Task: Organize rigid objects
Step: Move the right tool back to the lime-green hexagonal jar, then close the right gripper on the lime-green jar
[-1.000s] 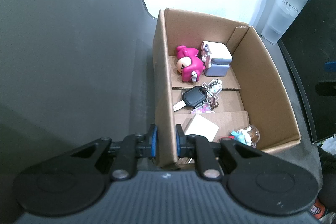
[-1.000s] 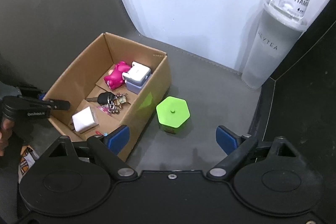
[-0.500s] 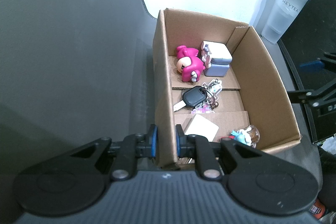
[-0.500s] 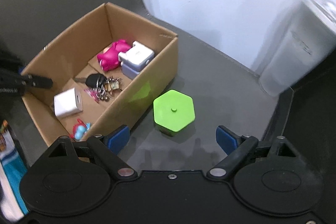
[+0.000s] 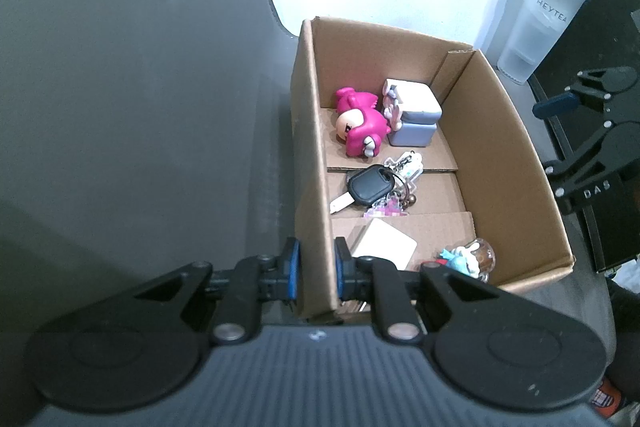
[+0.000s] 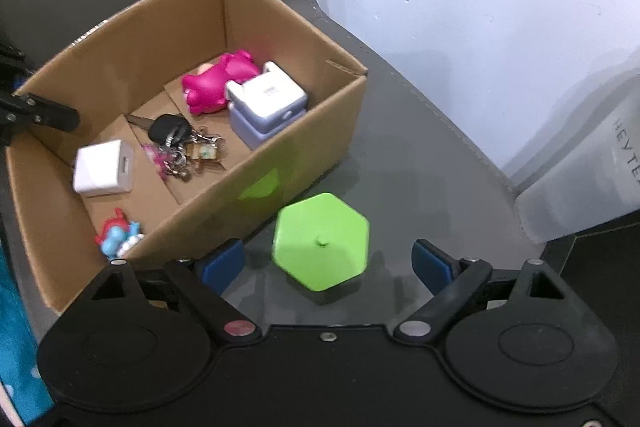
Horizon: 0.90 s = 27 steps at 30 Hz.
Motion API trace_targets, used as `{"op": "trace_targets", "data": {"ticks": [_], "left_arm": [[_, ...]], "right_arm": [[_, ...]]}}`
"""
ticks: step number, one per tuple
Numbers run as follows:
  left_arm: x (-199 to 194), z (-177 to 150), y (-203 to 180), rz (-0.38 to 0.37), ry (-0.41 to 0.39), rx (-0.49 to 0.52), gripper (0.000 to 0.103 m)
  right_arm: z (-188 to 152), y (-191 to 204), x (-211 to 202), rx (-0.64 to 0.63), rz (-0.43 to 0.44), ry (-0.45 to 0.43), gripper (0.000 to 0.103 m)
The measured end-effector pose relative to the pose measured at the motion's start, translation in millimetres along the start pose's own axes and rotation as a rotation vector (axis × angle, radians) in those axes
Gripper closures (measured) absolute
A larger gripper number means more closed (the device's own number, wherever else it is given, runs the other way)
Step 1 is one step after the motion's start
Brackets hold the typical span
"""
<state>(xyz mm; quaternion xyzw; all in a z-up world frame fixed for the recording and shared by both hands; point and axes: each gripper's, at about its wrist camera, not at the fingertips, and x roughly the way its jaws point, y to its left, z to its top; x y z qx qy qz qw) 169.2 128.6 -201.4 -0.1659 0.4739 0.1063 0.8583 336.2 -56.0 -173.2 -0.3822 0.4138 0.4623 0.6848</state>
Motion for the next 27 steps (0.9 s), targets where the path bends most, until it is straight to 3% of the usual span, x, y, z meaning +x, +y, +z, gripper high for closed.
{"op": "trace_targets", "data": {"ticks": [5, 10, 14, 27], "left_arm": [[0.0, -0.1, 0.0, 0.000, -0.001, 0.000, 0.087], [-0.1, -0.4, 0.4, 0.000, -0.001, 0.001, 0.087], [-0.1, -0.4, 0.5, 0.000, -0.001, 0.001, 0.087], [0.0, -0.5, 0.6, -0.001, -0.002, 0.001, 0.087]], "right_arm": [[-0.9, -13.0, 6.8, 0.020, 0.032, 0.010, 0.023], [-3.6, -15.1, 13.6, 0.050, 0.057, 0.005, 0.026], [-7.0, -16.7, 19.0, 0.082, 0.081, 0.026, 0.051], [-28.1, -14.9, -5.1, 0.131, 0.100, -0.010, 0.051]]}}
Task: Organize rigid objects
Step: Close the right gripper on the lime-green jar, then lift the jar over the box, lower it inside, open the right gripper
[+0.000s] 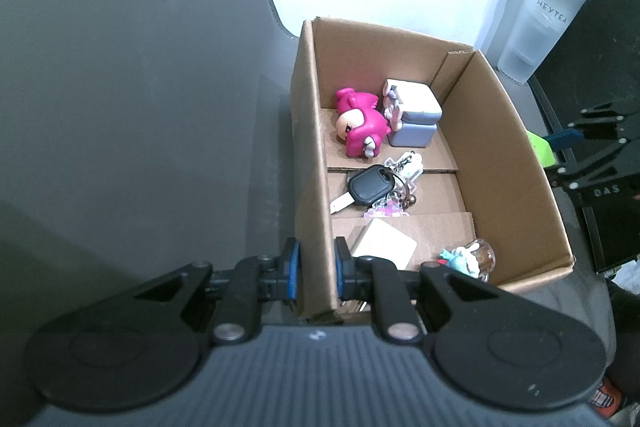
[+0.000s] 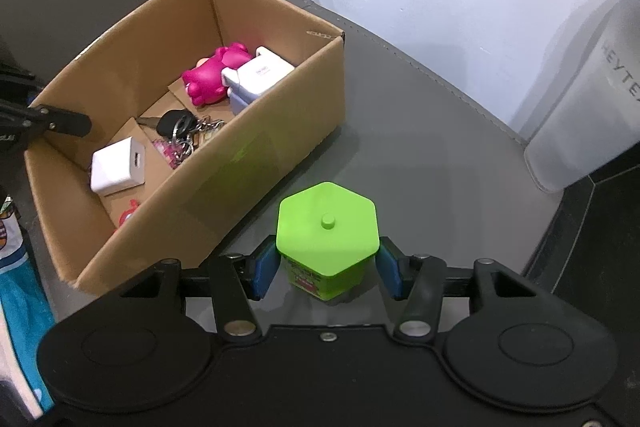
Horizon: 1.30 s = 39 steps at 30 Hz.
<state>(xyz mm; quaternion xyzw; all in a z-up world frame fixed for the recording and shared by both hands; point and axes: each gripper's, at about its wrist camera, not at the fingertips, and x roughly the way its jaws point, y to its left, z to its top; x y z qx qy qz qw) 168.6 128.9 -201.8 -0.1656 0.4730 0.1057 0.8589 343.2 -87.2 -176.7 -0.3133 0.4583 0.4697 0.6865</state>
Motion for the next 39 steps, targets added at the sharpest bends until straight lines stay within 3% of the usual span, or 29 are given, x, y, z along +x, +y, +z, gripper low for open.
{"op": "trace_targets", "data": {"ticks": [18, 22, 24, 30, 33, 39], "left_arm": [[-0.1, -0.2, 0.1, -0.001, 0.000, 0.000, 0.087], [0.0, -0.2, 0.1, -0.001, 0.000, 0.002, 0.087], [0.0, -0.2, 0.3, -0.001, 0.000, 0.002, 0.087], [0.0, -0.3, 0.2, -0.002, 0.000, 0.002, 0.087], [0.1, -0.2, 0.4, -0.002, 0.000, 0.002, 0.087], [0.0, -0.3, 0.4, -0.002, -0.001, 0.004, 0.087]], "right_arm": [[-11.6, 11.8, 5.5, -0.031, -0.018, 0.123, 0.049], [-10.0, 14.0, 5.7, -0.021, -0.016, 0.114, 0.031], [-8.6, 15.0, 6.4, -0.024, -0.027, 0.107, 0.028], [-2.8, 14.4, 12.8, 0.010, -0.035, 0.107, 0.030], [-1.6, 15.0, 14.7, 0.019, -0.031, 0.122, 0.050], [-0.4, 20.3, 7.1, -0.007, -0.046, 0.139, 0.050]]}}
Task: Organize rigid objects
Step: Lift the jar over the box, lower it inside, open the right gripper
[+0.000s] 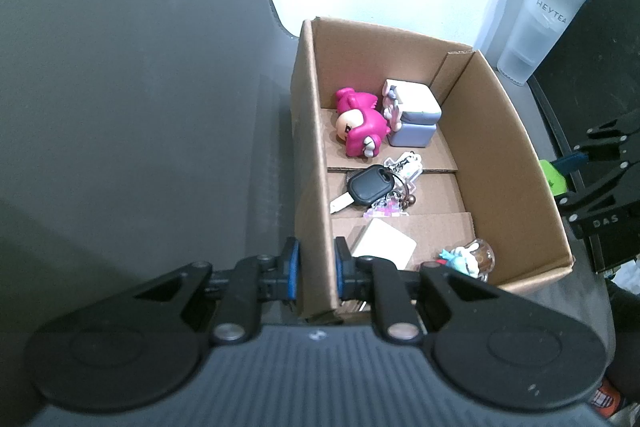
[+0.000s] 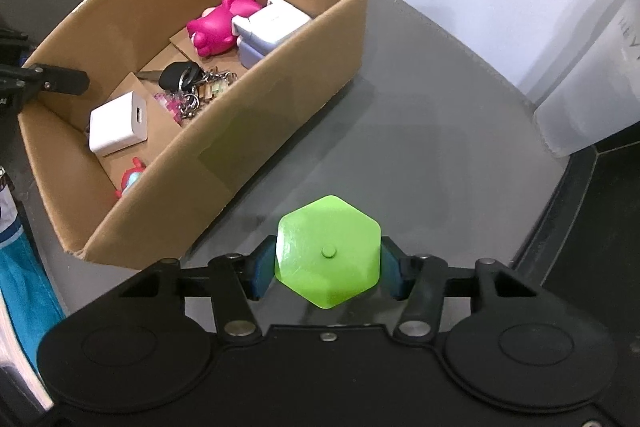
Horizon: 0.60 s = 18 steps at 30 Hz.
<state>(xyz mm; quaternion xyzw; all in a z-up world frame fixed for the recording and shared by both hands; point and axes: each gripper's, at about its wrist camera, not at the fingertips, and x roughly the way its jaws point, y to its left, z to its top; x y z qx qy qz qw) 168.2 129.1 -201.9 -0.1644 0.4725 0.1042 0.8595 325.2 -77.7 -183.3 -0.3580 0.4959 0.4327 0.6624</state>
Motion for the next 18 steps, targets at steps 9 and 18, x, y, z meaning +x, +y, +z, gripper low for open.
{"op": "trace_targets", "data": {"ticks": [9, 18], "left_arm": [[0.0, 0.0, 0.1, -0.001, 0.000, 0.000, 0.087], [0.0, -0.1, 0.2, -0.001, 0.000, 0.001, 0.087]], "right_arm": [[-4.7, 0.0, -31.7, 0.012, -0.043, -0.038, 0.050], [-9.8, 13.0, -69.2, -0.011, -0.070, -0.097, 0.050]]}}
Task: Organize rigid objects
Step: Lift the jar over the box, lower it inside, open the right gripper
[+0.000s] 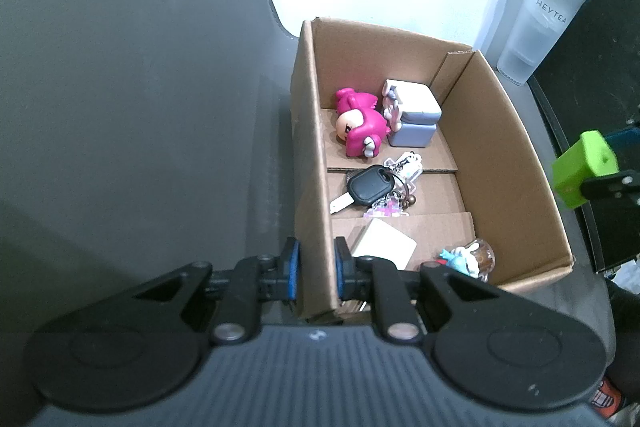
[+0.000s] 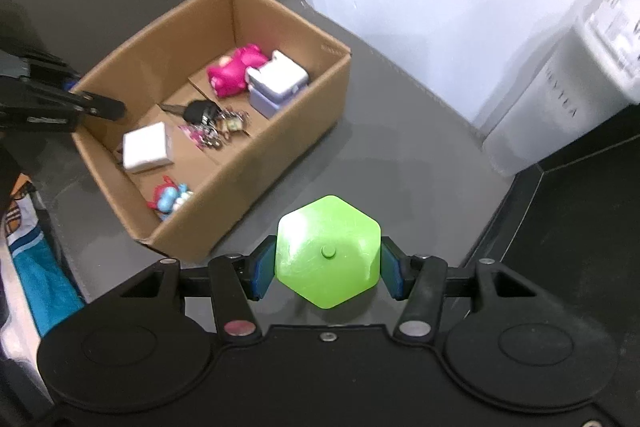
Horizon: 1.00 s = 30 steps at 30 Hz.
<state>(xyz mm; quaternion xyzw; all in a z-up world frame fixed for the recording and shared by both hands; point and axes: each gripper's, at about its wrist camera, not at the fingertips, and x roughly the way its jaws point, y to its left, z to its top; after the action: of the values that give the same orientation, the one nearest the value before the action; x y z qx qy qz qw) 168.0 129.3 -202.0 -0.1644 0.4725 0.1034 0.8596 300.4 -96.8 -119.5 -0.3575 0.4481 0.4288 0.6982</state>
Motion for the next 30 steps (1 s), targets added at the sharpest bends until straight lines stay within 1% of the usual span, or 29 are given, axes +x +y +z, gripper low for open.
{"op": "trace_targets", "data": {"ticks": [5, 9, 18, 25, 30], "left_arm": [[-0.1, -0.2, -0.1, 0.000, 0.000, 0.000, 0.087], [0.0, 0.0, 0.1, 0.000, 0.000, 0.000, 0.087], [0.0, -0.3, 0.1, -0.001, -0.001, 0.000, 0.087], [0.0, -0.4, 0.1, -0.002, 0.000, 0.002, 0.087], [0.0, -0.3, 0.3, -0.002, -0.001, 0.003, 0.087]], "right_arm": [[4.2, 11.2, -22.6, -0.033, -0.018, -0.041, 0.050], [11.0, 16.5, -43.4, -0.019, -0.032, -0.081, 0.050], [22.0, 26.9, -75.7, 0.034, 0.002, -0.130, 0.050], [33.8, 34.9, -77.9, 0.057, 0.022, -0.149, 0.050], [42.6, 43.5, -71.0, 0.049, 0.024, -0.141, 0.050]]}}
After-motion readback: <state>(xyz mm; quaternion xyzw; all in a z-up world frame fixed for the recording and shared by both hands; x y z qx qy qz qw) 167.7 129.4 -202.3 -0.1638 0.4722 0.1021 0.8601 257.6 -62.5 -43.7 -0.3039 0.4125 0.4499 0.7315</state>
